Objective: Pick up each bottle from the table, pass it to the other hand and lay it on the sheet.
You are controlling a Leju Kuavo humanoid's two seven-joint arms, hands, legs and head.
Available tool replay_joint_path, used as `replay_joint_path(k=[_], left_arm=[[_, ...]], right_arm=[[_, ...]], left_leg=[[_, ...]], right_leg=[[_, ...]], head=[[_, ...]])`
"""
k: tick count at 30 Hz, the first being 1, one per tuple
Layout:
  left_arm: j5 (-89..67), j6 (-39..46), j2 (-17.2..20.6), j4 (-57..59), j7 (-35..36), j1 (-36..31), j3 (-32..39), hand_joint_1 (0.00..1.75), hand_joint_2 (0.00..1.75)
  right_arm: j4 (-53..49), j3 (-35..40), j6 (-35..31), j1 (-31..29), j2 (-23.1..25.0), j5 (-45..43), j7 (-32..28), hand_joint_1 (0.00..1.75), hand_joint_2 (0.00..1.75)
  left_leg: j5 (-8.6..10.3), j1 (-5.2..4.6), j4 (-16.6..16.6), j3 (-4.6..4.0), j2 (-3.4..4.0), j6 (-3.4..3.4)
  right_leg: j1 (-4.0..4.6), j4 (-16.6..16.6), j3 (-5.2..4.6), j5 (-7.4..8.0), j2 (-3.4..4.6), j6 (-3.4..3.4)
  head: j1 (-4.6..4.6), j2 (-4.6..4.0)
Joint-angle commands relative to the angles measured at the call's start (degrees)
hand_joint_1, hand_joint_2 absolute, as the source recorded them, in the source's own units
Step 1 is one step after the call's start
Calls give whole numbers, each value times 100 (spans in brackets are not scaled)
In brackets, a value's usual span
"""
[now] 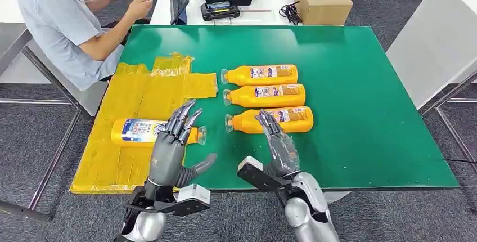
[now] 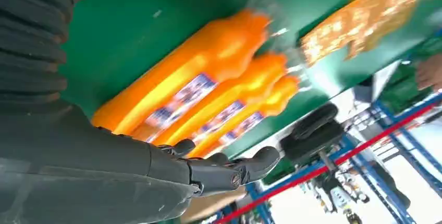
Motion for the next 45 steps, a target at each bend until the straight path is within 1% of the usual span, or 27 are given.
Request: replay_joint_path(k=[1,2,4,5,6,7,10,11,12,14,15,17,18,19,21,22,24,25,28,29,30,32,33,39,42,43,45], left_arm=[[238,-170,-141,-54,-88,181,253,0,175],[242,-174,-145,-69,-90,178,255,0,175],[709,-513,-210,-121,-109,235,315,0,175],[1036,-790,-233,-150,-96,272,348,0,175],[1271,-1010,-244,-152,-86,300,354,0,175],[1487,-1241,-254,-164,-85,326,342,0,175],[1636,-1404,-257,-188,-118,358,192,0,175],[1643,-1422,-253,-187,-117,355,154,0,175],[1743,-1516,-252,-161,-75,343,95,0,175],[1791,-1550,-252,-109,-63,318,68,0,175],[1837,-1568,-257,-39,-69,278,51,0,175],[1837,-1568,-262,-34,-69,274,46,0,175],[1861,-1574,-266,33,-70,236,40,0,175],[1870,-1575,-269,52,-70,224,34,0,175],[1884,-1586,-271,74,-72,212,21,0,175],[1888,-1587,-268,78,-74,215,6,0,175],[1890,-1587,-268,76,-72,230,-18,0,175],[1890,-1587,-269,77,-72,235,-20,0,175],[1891,-1593,-260,48,-69,278,-40,0,175],[1886,-1596,-254,38,-65,284,-46,0,175],[1882,-1590,-250,4,-63,306,-48,0,175],[1864,-1591,-240,-38,-49,317,-61,0,175],[1862,-1592,-241,-42,-48,311,-63,0,175],[1840,-1584,-226,-79,-14,265,-61,0,175],[1840,-1586,-231,-93,-10,290,-76,0,175],[1844,-1600,-225,-101,0,295,-82,0,175],[1846,-1603,-226,-93,5,309,-91,0,175]], right_arm=[[19,-368,-98,-190,-642,318,127,0,175],[18,-362,-95,-185,-615,324,127,0,175],[104,-456,-132,-225,-766,619,309,0,175],[160,-533,-163,-232,-850,729,347,0,175],[237,-607,-182,-247,-916,786,340,0,175],[389,-688,-228,-297,-993,921,300,0,175],[692,-714,-390,-486,-1075,1276,237,0,175],[722,-690,-407,-525,-1087,1329,242,0,175],[795,-611,-396,-622,-1123,1392,255,0,175],[870,-553,-353,-693,-1173,1404,281,0,175],[1017,-412,-299,-807,-1280,1555,375,0,175],[1024,-419,-298,-820,-1295,1554,374,0,175],[1225,-274,-269,-916,-1402,1598,418,0,175],[1275,-218,-251,-946,-1447,1610,425,0,175],[1299,-172,-266,-958,-1471,1590,414,0,175],[1268,-129,-272,-944,-1488,1582,417,0,175],[1190,-96,-283,-903,-1493,1570,426,0,175],[1186,-88,-284,-895,-1484,1570,427,0,175],[1026,0,-306,-802,-1514,1615,452,0,175],[998,27,-320,-790,-1530,1653,475,0,175],[944,113,-367,-777,-1559,1759,548,0,175],[843,193,-381,-774,-1583,1790,585,0,175],[833,204,-376,-788,-1574,1793,582,0,175],[689,366,-398,-935,-1615,1824,662,0,175],[651,385,-411,-919,-1642,1835,684,0,175],[613,393,-405,-892,-1673,1827,704,0,175],[601,395,-402,-853,-1709,1837,732,0,175]], left_leg=[[-8,5,0,19,2,-10],[-3,2,-2,10,1,-7],[-7,6,0,13,6,-9],[-14,10,1,28,10,-15],[-8,8,1,17,5,-10],[-11,9,-1,27,3,-13],[-6,6,-3,19,4,-6],[-15,9,1,31,11,-9],[-8,7,1,16,9,-7],[-10,6,1,20,15,-9],[-6,5,0,14,9,-8],[-15,11,2,33,18,-17],[-6,6,-1,15,6,-9],[-11,9,0,26,13,-13],[-3,4,-2,13,2,-5],[-10,10,0,27,8,-11],[-3,4,-2,11,4,-5],[-13,11,3,25,12,-12],[-11,7,-1,25,10,-10],[-5,4,-2,12,4,-6],[-13,9,0,26,8,-12],[-4,3,-1,9,3,-6],[-11,7,2,20,8,-11],[-10,5,4,14,13,-10],[-3,2,1,5,7,-6],[-14,6,5,21,14,-12],[-4,3,1,7,4,-6]], right_leg=[[7,-2,21,-7,-2,-12],[3,-2,11,-3,-3,-9],[7,-3,14,-4,2,-11],[11,-3,28,-10,4,-18],[10,-4,19,-6,0,-12],[11,-5,28,-9,-3,-15],[7,-8,20,-3,0,-8],[10,-7,32,-8,5,-12],[8,-5,18,-3,5,-9],[8,-5,21,-3,9,-12],[6,-4,16,-1,5,-10],[14,-4,33,-7,10,-21],[8,-4,17,-2,1,-11],[11,-4,26,-6,6,-16],[5,-5,15,-1,-2,-6],[12,-8,29,-5,2,-13],[5,-5,12,-1,1,-6],[13,-5,27,-7,6,-14],[9,-4,25,-7,4,-13],[5,-4,13,-2,0,-7],[10,-5,28,-8,2,-14],[4,-2,10,-2,-1,-6],[9,-2,20,-7,2,-13],[7,1,13,-5,8,-12],[3,1,4,-1,3,-6],[8,4,19,-9,8,-15],[5,-1,8,-2,0,-7]], head=[[-2,0],[0,0],[0,0],[-2,0],[-2,0],[-4,0],[-2,0],[-2,0],[0,0],[0,0],[-2,0],[-2,0],[-2,0],[-2,0],[0,0],[-4,0],[-2,0],[-2,0],[-2,0],[-2,0],[-2,0],[-4,0],[-2,0],[-2,0],[-4,0],[-4,0],[-2,0]])
